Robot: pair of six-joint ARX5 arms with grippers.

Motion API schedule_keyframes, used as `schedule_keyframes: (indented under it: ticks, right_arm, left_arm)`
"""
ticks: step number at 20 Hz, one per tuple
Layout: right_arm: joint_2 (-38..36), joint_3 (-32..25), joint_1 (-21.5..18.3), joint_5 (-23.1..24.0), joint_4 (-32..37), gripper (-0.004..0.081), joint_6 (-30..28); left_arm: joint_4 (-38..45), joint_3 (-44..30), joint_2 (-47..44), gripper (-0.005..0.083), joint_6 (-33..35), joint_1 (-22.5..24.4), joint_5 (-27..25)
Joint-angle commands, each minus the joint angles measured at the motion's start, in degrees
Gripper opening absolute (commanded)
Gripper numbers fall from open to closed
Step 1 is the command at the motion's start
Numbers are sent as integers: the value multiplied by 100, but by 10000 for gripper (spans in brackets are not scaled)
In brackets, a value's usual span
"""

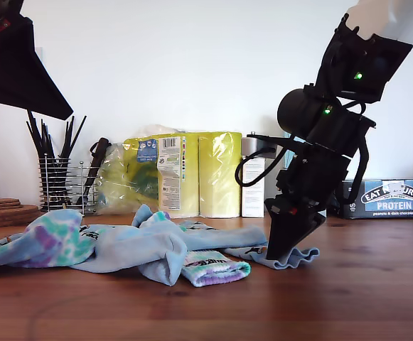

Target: Pair up the socks based on colour and pattern, by placing each sock on top of its pair

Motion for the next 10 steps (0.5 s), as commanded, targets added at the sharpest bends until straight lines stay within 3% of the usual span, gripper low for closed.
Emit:
schedule_keyframes:
  ticks: [1,6,10]
  right_arm:
    - [175,-96,28,-52,-398,-11,44]
    - [175,-116,144,-494,-1458,-11,348]
    - [175,-151,540,-638,-2267,-12,562]
  left_arm:
    - [0,-55,-7,-24,31,-15,28]
    - [-2,-55,-7,-24,31,-15,26]
    - [-2,-55,-7,-24,33,-15,26]
